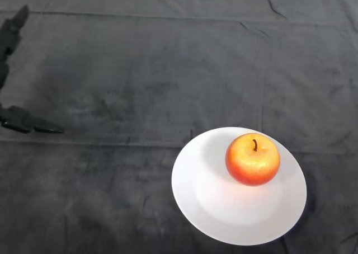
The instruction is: Move the apple to the plate
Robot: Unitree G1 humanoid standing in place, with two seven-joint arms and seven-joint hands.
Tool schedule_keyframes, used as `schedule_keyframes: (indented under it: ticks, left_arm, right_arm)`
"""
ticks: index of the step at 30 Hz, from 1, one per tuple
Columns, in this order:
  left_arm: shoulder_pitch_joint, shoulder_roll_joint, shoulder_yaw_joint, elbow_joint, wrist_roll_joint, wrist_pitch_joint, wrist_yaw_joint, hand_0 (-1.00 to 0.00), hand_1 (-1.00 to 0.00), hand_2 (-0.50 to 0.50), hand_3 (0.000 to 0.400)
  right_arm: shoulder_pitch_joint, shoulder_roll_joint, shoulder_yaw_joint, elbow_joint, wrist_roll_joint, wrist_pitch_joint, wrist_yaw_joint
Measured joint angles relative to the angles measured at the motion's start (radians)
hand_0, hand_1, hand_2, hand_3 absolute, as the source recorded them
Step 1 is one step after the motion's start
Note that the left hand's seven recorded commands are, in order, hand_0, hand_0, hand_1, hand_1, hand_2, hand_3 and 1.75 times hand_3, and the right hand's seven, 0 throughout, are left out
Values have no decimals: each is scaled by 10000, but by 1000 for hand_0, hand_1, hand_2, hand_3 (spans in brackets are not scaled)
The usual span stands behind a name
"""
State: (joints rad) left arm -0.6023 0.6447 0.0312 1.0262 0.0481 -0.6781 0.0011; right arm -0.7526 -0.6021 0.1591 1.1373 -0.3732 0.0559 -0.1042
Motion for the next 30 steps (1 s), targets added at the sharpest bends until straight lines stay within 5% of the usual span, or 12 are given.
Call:
schedule_keyframes:
  ticks: [22,30]
  left_arm:
    - [82,1046,1875,1208,-1112,-63,-85,0,0,0,0]
    - [852,1141,2227,1449,-1419,-50,189,0,0,0,0]
  right_arm:
    - [0,6,2,14,-3,-4,0]
    - [0,14,3,37,-3,-9,0]
